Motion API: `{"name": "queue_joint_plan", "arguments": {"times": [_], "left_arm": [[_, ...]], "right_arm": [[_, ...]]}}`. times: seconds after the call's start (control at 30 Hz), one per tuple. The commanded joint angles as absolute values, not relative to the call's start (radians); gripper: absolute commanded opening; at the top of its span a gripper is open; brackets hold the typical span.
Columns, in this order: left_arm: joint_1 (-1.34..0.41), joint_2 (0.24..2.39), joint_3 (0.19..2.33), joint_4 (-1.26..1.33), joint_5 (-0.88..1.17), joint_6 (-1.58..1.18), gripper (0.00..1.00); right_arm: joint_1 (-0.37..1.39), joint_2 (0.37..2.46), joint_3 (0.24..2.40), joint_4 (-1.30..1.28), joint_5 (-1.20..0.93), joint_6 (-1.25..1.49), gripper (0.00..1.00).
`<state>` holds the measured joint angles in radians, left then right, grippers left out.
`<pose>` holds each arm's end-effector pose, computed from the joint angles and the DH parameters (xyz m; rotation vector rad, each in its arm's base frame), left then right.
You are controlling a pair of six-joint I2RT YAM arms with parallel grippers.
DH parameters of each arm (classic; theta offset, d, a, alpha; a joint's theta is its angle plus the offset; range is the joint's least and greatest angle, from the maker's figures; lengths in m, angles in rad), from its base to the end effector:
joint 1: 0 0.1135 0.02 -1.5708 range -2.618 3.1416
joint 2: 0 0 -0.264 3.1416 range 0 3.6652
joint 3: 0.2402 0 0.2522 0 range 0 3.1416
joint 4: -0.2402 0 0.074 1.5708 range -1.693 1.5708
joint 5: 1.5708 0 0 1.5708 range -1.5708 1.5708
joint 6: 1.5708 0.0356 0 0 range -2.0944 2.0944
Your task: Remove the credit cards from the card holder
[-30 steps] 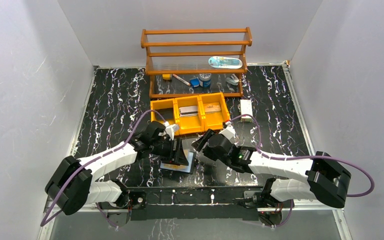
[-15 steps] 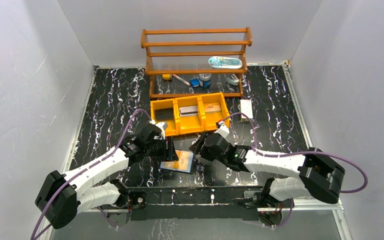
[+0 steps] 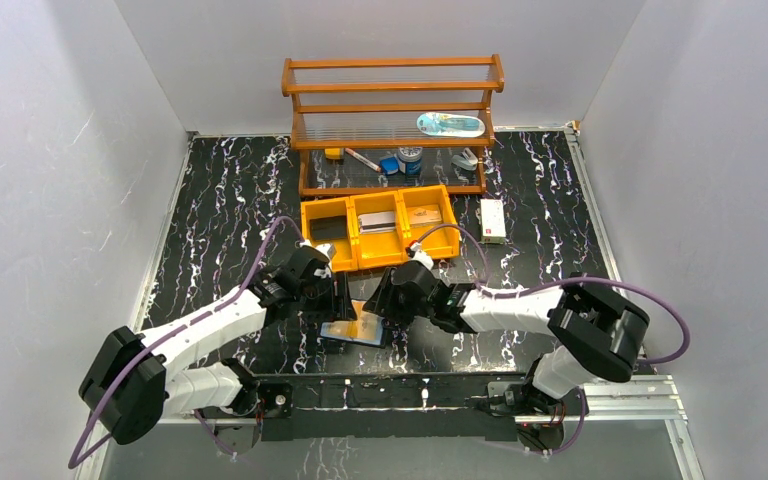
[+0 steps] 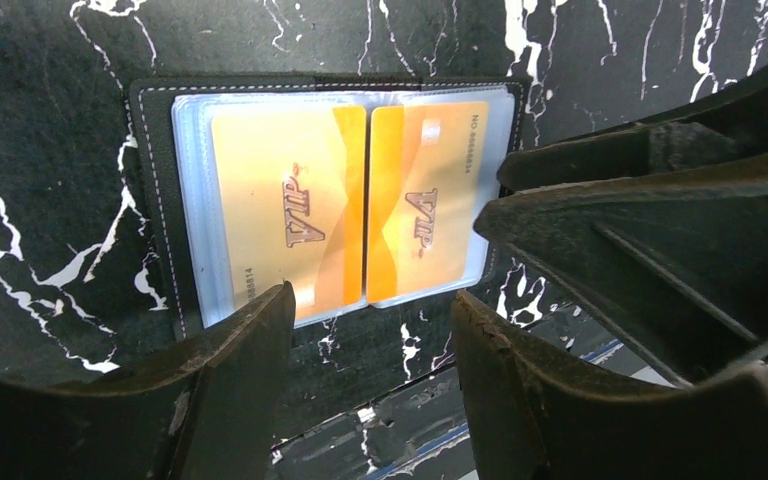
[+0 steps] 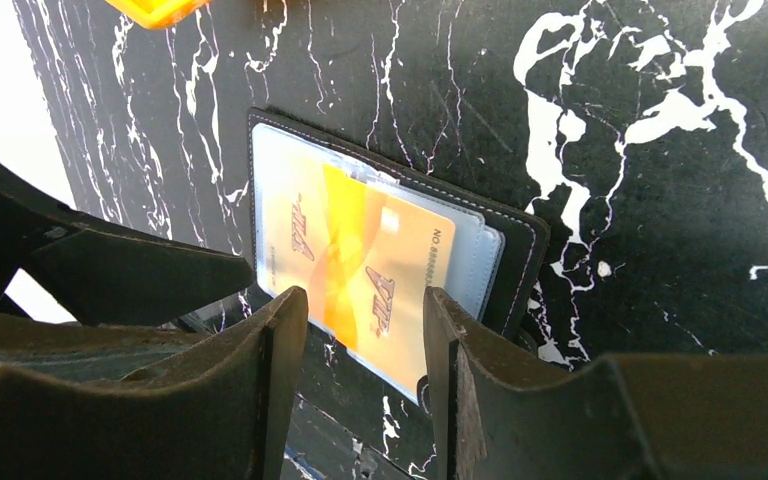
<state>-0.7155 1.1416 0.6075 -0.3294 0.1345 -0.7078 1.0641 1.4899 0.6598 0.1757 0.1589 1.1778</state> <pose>0.1648 -0.1496 0.1974 0.0743 2.5877 -0.7560 0.1480 0.2551 0.1699 0.2331 2.4175 0.9938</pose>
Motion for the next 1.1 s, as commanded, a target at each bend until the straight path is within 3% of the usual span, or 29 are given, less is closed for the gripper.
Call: {"name": "queue_joint_plan", "arguments": {"times": [0.0, 0.53, 1.07], "left_arm": [[-0.71, 1.153, 0.641, -0.282, 0.147, -0.727, 0.57], [-0.709, 1.258, 0.605, -0.208, 0.185, -0.747, 0.57], [-0.707, 1.273, 0.445, -0.031, 0.25, -0.84, 0.5]], "right_arm": [[1.048, 1.522, 0.643, 0.269, 0.099, 1.197, 0.54], [1.003, 1.537, 0.522, 0.289, 0.141, 1.296, 0.53], [0.982, 1.59, 0.505, 0.338, 0.093, 1.313, 0.51]]}}
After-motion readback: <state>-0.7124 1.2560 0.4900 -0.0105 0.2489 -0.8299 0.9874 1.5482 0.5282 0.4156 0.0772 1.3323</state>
